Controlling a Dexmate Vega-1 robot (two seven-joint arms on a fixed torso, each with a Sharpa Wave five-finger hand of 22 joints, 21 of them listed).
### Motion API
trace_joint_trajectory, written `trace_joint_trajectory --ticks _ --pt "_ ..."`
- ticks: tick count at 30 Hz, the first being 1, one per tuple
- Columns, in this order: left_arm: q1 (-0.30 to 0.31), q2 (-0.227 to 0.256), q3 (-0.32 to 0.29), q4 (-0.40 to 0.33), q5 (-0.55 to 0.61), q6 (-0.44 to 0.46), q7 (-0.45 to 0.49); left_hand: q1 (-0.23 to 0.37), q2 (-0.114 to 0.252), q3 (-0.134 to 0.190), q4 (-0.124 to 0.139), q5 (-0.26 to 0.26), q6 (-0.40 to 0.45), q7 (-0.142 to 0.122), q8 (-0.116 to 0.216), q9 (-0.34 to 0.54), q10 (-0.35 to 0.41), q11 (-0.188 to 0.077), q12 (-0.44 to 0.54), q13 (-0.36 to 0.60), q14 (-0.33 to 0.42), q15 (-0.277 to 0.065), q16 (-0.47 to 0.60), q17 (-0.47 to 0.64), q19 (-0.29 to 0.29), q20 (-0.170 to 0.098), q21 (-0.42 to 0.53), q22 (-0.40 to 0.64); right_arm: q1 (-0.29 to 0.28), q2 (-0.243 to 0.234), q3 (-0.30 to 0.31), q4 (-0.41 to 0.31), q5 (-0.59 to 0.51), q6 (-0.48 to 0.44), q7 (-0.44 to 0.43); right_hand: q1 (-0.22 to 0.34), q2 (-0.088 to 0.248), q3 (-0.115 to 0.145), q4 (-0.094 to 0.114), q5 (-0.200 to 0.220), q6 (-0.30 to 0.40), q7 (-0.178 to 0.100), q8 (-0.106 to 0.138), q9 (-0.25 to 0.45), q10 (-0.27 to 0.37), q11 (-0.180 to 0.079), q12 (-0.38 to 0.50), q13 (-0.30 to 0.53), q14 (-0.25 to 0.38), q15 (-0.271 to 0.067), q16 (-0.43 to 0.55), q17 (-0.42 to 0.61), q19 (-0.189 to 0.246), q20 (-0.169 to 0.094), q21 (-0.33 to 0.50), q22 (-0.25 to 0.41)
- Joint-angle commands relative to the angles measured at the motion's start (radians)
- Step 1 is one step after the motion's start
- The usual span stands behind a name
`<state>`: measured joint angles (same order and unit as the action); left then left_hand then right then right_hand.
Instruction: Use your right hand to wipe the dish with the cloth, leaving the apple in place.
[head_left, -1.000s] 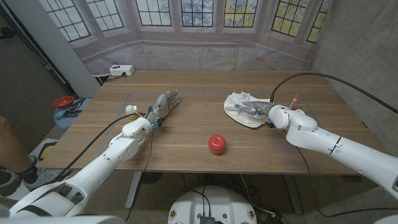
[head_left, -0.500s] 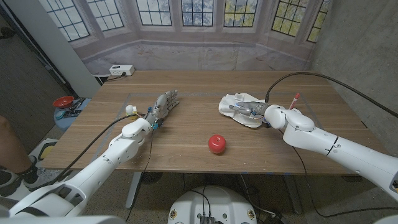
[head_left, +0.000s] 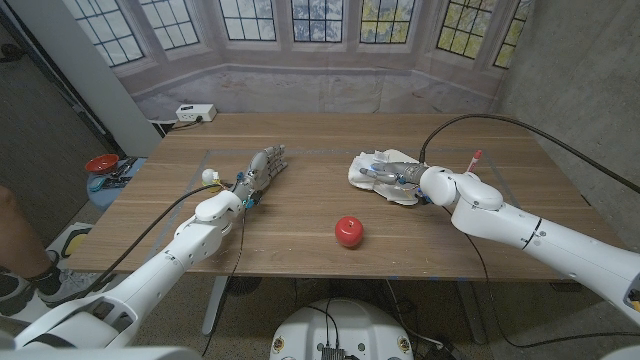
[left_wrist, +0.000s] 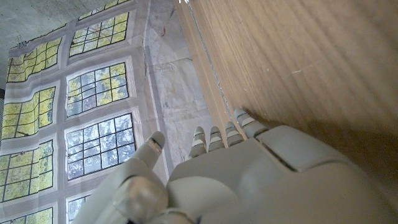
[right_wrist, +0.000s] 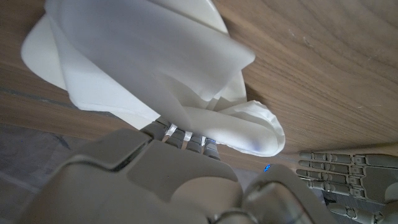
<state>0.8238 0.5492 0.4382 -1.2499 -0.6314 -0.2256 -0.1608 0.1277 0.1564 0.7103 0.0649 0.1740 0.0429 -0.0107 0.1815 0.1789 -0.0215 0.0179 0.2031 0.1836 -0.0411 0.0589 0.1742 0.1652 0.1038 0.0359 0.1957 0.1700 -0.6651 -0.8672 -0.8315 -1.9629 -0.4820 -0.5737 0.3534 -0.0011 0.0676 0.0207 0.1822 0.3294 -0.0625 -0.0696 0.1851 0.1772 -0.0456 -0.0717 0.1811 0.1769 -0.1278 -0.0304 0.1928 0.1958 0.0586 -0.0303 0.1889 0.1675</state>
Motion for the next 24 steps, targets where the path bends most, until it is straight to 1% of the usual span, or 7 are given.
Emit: trace_joint_trajectory --ticks 1,11,24 --pt "-0.006 -0.002 -0.001 0.013 -0.002 -0.003 -0.006 0.010 -0.001 0.005 0.001 -0.003 0.005 0.001 0.005 0.005 0.002 0.008 0.001 0.005 0.004 0.005 0.002 0.003 0.003 0.000 0.000 0.004 0.001 0.009 -0.004 -0.016 -0.004 0.014 0.022 -0.001 0.093 -0.005 0.000 0.005 0.003 0.001 0.004 0.002 0.003 0.005 0.004 0.002 -0.003 0.005 0.007 0.001 0.000 -0.010 0.001 0.001" --pt "-0.011 -0.002 -0.001 0.022 -0.004 -0.003 -0.014 0.010 -0.001 0.005 0.001 -0.003 0.004 0.001 0.005 0.005 0.002 0.005 0.001 0.005 0.004 0.006 0.002 0.003 0.004 0.000 0.000 0.004 -0.010 0.026 -0.009 -0.010 0.001 0.006 0.020 0.000 0.093 -0.006 0.000 0.007 0.005 0.001 0.004 0.003 0.005 0.008 0.005 0.002 -0.003 0.004 0.007 0.001 0.001 -0.010 0.001 0.001" --pt "-0.019 -0.004 0.000 0.031 -0.004 0.000 -0.020 0.010 -0.001 0.005 0.001 -0.003 0.005 0.001 0.005 0.005 0.002 0.005 0.001 0.005 0.005 0.005 0.002 0.003 0.003 0.001 0.000 0.004 -0.017 0.023 -0.008 -0.004 0.007 0.000 0.012 0.000 0.094 -0.006 0.000 0.010 0.008 0.003 0.005 0.003 0.006 0.007 0.006 0.003 0.000 0.005 0.008 0.001 0.003 -0.009 0.002 0.001"
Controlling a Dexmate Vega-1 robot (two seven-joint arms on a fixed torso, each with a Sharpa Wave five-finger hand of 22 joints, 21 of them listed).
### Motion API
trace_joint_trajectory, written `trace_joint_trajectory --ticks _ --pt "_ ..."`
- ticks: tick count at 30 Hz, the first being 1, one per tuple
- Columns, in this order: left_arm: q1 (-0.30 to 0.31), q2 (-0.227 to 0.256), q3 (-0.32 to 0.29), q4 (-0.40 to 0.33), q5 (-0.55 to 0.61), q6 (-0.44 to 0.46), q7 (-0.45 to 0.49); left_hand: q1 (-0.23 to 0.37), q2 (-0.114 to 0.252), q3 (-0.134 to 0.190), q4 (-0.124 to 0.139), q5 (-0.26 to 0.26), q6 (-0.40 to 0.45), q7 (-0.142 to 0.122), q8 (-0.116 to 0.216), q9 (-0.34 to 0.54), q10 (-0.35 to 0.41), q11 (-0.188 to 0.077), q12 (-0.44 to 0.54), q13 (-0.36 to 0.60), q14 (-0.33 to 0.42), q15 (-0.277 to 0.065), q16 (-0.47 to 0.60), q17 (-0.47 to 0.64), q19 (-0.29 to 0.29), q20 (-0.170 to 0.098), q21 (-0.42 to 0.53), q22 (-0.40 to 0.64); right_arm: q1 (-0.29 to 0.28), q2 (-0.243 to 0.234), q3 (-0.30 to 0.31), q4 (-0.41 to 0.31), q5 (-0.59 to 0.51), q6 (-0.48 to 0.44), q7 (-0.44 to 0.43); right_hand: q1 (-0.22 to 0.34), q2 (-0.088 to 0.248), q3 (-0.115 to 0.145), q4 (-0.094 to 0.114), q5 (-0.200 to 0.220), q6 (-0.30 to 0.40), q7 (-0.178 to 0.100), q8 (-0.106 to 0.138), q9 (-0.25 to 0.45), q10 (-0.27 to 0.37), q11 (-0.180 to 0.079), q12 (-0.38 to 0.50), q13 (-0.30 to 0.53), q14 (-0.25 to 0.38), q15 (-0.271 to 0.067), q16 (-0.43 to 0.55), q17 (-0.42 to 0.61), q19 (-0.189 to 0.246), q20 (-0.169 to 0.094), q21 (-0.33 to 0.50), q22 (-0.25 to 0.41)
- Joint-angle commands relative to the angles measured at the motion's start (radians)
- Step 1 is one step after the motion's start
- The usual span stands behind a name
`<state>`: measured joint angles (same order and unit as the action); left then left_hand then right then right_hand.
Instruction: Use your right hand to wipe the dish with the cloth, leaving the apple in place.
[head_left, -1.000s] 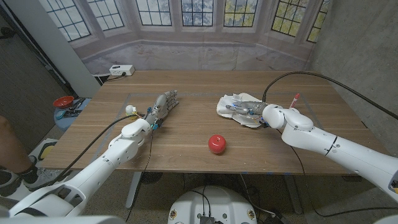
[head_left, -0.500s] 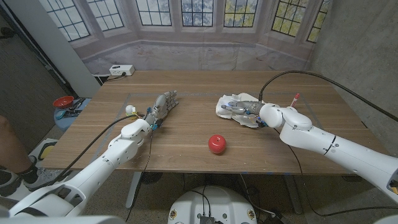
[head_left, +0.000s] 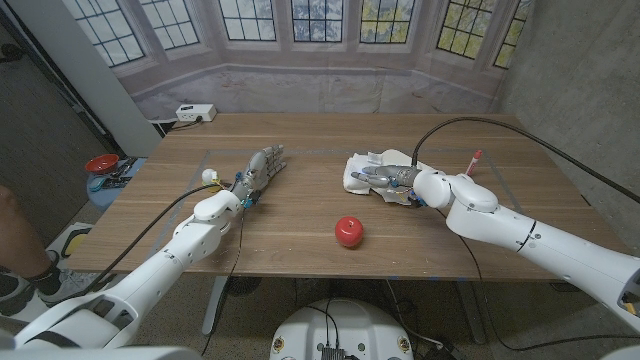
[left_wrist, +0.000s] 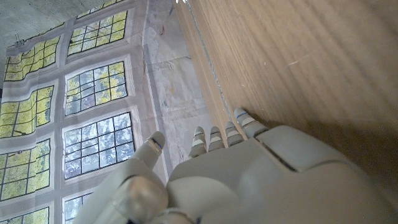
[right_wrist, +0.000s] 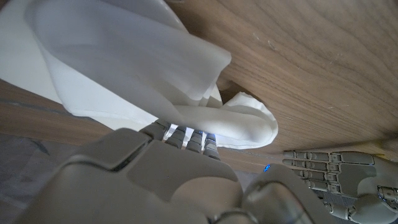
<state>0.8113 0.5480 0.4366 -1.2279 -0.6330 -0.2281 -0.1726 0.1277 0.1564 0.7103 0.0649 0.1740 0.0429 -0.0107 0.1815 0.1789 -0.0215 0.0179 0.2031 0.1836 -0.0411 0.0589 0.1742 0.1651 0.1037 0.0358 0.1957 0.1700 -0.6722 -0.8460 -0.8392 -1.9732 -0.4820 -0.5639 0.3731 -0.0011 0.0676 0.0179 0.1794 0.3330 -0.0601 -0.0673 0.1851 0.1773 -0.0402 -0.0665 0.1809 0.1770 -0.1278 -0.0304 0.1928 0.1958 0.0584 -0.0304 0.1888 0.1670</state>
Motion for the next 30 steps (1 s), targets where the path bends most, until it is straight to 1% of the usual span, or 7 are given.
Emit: trace_joint_trajectory --ticks 1,17,30 --pt "-0.007 -0.003 0.002 0.010 -0.001 0.002 -0.009 0.010 -0.001 0.005 0.001 -0.003 0.005 0.000 0.005 0.005 0.002 0.006 0.001 0.005 0.005 0.005 0.002 0.003 0.003 0.001 0.000 0.004 -0.009 0.001 -0.002 0.007 0.005 -0.010 -0.007 0.000 0.094 -0.003 0.003 0.007 0.006 0.000 0.005 0.003 0.001 0.002 0.007 0.003 0.000 0.005 0.008 0.001 0.003 -0.010 0.002 0.001" --pt "-0.010 -0.003 0.004 0.005 0.006 0.004 0.000 0.009 -0.002 0.004 0.003 -0.003 0.004 0.001 0.005 0.005 0.003 0.007 0.001 0.005 0.006 0.006 0.002 0.004 0.003 0.001 0.000 0.004 -0.020 -0.028 0.013 0.005 0.009 -0.036 -0.011 0.000 0.095 -0.003 0.003 0.010 0.007 0.000 0.005 0.003 0.004 0.003 0.007 0.003 0.002 0.005 0.009 0.001 0.004 -0.008 0.002 0.001" --pt "-0.020 -0.010 0.006 0.020 0.005 0.004 -0.006 0.009 -0.002 0.004 0.003 -0.003 0.005 0.001 0.005 0.005 0.004 0.004 0.002 0.005 0.006 0.005 0.002 0.004 0.004 0.002 0.000 0.005 -0.008 -0.040 0.012 0.021 0.007 -0.047 0.000 0.000 0.095 -0.003 0.003 0.012 0.007 0.000 0.005 0.003 0.005 0.002 0.008 0.003 0.004 0.005 0.010 0.001 0.005 -0.009 0.002 0.001"
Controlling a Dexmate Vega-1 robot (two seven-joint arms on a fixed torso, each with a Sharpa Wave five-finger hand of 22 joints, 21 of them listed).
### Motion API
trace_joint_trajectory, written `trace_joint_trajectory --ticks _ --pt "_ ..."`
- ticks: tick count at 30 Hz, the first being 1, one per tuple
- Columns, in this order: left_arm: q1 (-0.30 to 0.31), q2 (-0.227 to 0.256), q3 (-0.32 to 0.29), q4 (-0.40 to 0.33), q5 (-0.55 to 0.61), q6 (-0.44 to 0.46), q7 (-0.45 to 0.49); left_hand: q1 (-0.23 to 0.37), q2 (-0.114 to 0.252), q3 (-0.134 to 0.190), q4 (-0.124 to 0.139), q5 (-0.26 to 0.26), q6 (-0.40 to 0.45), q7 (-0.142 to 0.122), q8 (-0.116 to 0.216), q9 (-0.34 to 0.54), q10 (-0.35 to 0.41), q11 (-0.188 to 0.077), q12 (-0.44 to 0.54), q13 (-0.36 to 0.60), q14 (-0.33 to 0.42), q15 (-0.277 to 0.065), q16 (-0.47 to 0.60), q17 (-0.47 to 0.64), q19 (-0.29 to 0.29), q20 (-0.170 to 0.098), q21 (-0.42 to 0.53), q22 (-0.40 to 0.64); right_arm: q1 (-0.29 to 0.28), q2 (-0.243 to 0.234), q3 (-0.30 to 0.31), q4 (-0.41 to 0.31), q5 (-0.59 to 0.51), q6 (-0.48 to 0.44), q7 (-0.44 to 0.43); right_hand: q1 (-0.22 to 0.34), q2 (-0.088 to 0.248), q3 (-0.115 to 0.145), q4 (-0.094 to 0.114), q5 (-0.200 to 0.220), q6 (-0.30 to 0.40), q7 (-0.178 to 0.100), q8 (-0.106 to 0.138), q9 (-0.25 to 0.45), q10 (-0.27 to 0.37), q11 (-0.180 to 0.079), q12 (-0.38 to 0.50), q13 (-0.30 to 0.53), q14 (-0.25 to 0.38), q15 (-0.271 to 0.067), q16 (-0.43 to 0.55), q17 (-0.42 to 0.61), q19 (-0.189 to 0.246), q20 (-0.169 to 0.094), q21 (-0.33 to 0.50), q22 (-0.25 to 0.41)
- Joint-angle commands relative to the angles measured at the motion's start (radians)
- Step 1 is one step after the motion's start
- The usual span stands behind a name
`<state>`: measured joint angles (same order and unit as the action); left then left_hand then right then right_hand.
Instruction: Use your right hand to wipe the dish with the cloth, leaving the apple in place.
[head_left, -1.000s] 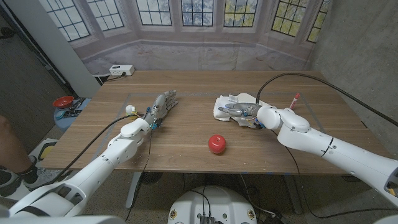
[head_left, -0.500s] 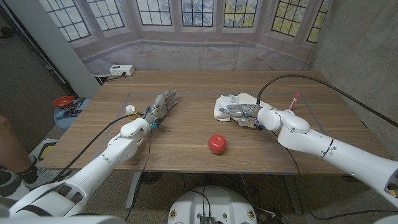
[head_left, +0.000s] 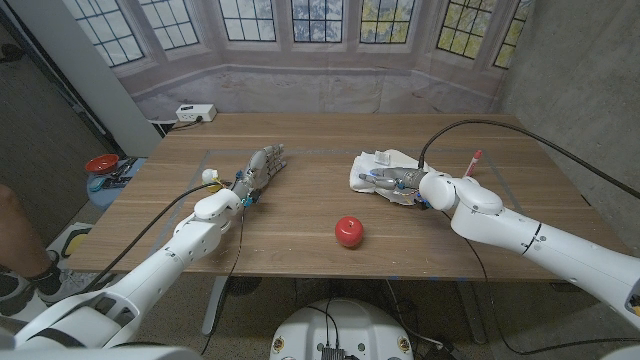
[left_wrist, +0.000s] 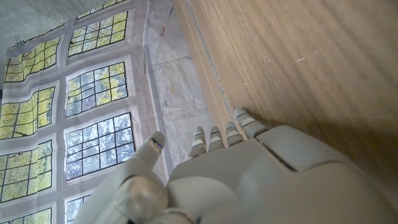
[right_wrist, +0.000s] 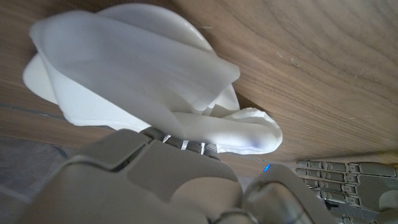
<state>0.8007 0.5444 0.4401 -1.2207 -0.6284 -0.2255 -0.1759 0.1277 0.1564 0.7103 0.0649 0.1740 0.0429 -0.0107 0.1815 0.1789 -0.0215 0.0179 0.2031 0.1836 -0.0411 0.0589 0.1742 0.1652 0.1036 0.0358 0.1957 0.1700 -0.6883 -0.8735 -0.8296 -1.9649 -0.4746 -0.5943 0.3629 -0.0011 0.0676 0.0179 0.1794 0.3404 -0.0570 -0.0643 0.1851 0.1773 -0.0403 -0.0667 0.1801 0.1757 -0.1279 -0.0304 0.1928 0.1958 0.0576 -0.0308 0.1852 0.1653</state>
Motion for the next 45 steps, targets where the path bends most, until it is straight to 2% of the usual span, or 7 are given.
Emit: trace_joint_trajectory --ticks 1,13,34,45 --pt "-0.011 -0.007 0.003 0.015 0.000 0.001 -0.003 0.009 -0.002 0.004 0.003 -0.003 0.005 0.001 0.005 0.005 0.004 0.004 0.002 0.005 0.006 0.006 0.002 0.004 0.004 0.002 0.000 0.004 0.009 -0.012 0.003 0.013 -0.003 -0.024 0.011 0.000 0.095 -0.003 0.003 0.005 0.004 -0.003 0.005 0.003 0.005 0.002 0.008 0.004 0.004 0.005 0.009 0.001 0.006 -0.008 0.006 0.003" --pt "-0.022 -0.008 0.002 0.031 0.000 0.003 -0.011 0.009 -0.002 0.004 0.004 -0.003 0.005 0.000 0.005 0.005 0.003 0.005 0.002 0.005 0.006 0.006 0.002 0.004 0.004 0.001 0.000 0.005 0.027 -0.023 0.003 0.028 -0.009 -0.051 0.025 0.000 0.094 -0.004 0.003 0.007 0.004 -0.003 0.005 0.003 0.005 0.001 0.008 0.004 0.005 0.009 0.010 0.001 0.007 -0.008 0.006 0.003" --pt "-0.040 -0.016 0.006 0.055 0.000 0.007 -0.020 0.009 -0.002 0.004 0.005 -0.003 0.007 0.002 0.006 0.005 0.003 0.004 0.001 0.005 0.006 0.006 0.002 0.004 0.003 0.001 0.000 0.005 0.028 -0.075 0.023 0.014 -0.013 -0.084 0.047 0.000 0.094 -0.005 0.003 0.010 0.004 -0.002 0.004 0.003 0.005 0.001 0.008 0.005 0.009 0.008 0.011 0.002 0.011 -0.005 0.007 0.003" --pt "-0.043 -0.020 0.009 0.058 0.002 0.011 -0.019 0.009 -0.002 0.004 0.005 -0.003 0.007 0.002 0.006 0.005 0.003 0.004 0.001 0.005 0.006 0.006 0.002 0.004 0.003 0.002 0.000 0.005 0.028 -0.071 0.025 0.017 -0.007 -0.074 0.039 0.000 0.094 -0.005 0.003 0.012 0.002 -0.002 0.004 0.003 0.004 0.001 0.007 0.005 0.010 0.010 0.011 0.002 0.014 -0.004 0.007 0.003"
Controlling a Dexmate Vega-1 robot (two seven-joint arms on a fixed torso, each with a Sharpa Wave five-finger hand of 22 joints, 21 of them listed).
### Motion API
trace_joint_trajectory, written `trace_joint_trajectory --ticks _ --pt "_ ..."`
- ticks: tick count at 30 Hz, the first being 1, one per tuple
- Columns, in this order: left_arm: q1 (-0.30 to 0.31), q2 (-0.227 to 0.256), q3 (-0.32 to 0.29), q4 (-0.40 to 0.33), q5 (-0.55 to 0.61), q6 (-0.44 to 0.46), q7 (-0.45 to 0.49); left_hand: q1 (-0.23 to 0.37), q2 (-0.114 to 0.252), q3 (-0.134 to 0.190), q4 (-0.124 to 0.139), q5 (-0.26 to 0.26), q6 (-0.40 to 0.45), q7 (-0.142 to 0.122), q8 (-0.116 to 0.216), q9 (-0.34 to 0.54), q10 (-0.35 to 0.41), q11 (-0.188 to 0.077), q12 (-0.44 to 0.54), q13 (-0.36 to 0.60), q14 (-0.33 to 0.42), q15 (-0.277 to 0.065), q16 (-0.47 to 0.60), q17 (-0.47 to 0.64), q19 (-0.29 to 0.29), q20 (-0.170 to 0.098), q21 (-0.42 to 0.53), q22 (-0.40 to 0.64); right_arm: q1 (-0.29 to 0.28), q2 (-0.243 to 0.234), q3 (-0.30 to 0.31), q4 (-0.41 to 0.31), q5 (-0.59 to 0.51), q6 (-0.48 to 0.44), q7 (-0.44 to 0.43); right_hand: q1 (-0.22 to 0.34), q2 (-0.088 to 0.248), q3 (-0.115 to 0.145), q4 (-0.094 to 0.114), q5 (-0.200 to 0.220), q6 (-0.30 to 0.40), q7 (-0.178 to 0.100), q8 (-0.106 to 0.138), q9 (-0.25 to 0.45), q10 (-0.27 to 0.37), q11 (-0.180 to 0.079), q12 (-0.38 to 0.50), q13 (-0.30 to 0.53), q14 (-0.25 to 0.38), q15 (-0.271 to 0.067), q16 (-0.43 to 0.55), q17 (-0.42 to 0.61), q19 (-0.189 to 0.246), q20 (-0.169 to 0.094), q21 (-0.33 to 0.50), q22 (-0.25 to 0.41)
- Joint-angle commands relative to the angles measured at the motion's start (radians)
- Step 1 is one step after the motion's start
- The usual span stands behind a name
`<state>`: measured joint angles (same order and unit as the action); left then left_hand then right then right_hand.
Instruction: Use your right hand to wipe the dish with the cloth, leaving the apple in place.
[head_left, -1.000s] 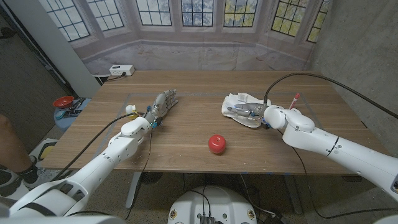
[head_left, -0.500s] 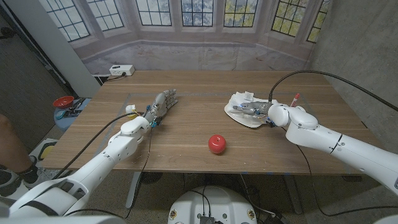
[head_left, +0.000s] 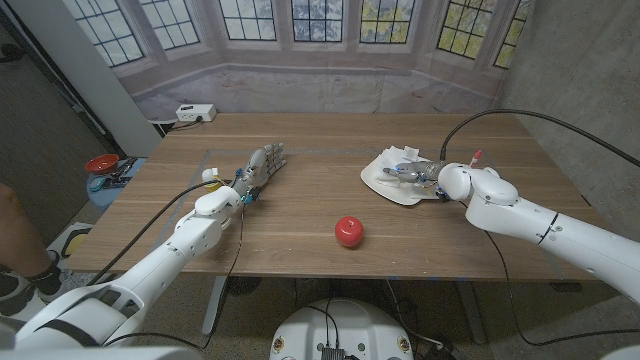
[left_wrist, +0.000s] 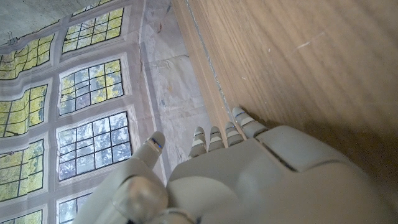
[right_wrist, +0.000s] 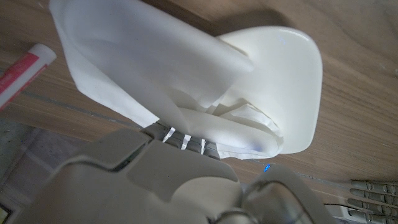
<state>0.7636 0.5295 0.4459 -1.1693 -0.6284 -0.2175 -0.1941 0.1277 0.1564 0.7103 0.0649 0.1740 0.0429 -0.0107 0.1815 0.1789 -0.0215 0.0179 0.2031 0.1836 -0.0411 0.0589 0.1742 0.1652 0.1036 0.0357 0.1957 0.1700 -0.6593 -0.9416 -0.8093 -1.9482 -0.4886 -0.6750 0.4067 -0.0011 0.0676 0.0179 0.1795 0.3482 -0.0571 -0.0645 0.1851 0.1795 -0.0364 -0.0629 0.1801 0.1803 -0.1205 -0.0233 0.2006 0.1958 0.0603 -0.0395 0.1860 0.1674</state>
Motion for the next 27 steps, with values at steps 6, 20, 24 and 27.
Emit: trace_joint_trajectory --ticks 6,20,24,27 --pt "-0.006 -0.007 0.002 0.011 0.001 0.001 0.000 0.008 -0.002 0.004 0.006 -0.003 0.007 0.003 0.005 0.005 0.003 0.005 0.001 0.005 0.006 0.008 0.002 0.004 0.004 0.002 0.000 0.005 0.001 0.010 0.001 -0.002 0.005 0.008 -0.012 0.001 0.094 -0.006 0.003 0.005 0.002 -0.003 0.003 0.001 0.000 -0.003 0.007 0.000 0.003 0.003 0.003 0.002 0.013 0.005 0.007 0.001" --pt "-0.007 -0.009 -0.001 0.022 -0.003 -0.004 -0.003 0.008 -0.003 0.004 0.006 -0.003 0.008 0.003 0.006 0.005 0.003 0.005 0.001 0.005 0.006 0.007 0.002 0.004 0.004 0.002 0.000 0.005 0.009 0.052 -0.008 0.008 0.022 0.029 -0.028 0.001 0.093 -0.006 0.002 0.006 0.002 -0.003 0.003 0.001 -0.001 -0.003 0.007 0.000 0.002 0.003 0.003 0.002 0.013 0.005 0.006 0.001" --pt "-0.007 -0.012 -0.001 0.027 -0.005 -0.004 -0.007 0.008 -0.003 0.005 0.006 -0.003 0.008 0.003 0.006 0.005 0.004 0.005 0.002 0.005 0.006 0.008 0.002 0.004 0.004 0.002 0.000 0.005 0.012 0.055 -0.009 0.010 0.033 0.045 -0.030 0.001 0.093 -0.006 0.002 0.007 0.001 -0.002 0.003 0.001 -0.001 -0.002 0.007 0.001 0.002 0.003 0.003 0.002 0.012 0.006 0.006 0.001" --pt "-0.008 -0.014 -0.001 0.031 -0.006 -0.006 -0.007 0.008 -0.003 0.005 0.006 -0.003 0.008 0.004 0.006 0.005 0.004 0.005 0.002 0.005 0.006 0.008 0.002 0.004 0.004 0.002 0.000 0.005 0.013 0.062 -0.012 0.009 0.035 0.043 -0.033 0.001 0.093 -0.006 0.002 0.008 0.002 -0.003 0.004 0.001 -0.001 -0.002 0.007 0.001 0.002 0.003 0.003 0.002 0.013 0.006 0.006 0.001"
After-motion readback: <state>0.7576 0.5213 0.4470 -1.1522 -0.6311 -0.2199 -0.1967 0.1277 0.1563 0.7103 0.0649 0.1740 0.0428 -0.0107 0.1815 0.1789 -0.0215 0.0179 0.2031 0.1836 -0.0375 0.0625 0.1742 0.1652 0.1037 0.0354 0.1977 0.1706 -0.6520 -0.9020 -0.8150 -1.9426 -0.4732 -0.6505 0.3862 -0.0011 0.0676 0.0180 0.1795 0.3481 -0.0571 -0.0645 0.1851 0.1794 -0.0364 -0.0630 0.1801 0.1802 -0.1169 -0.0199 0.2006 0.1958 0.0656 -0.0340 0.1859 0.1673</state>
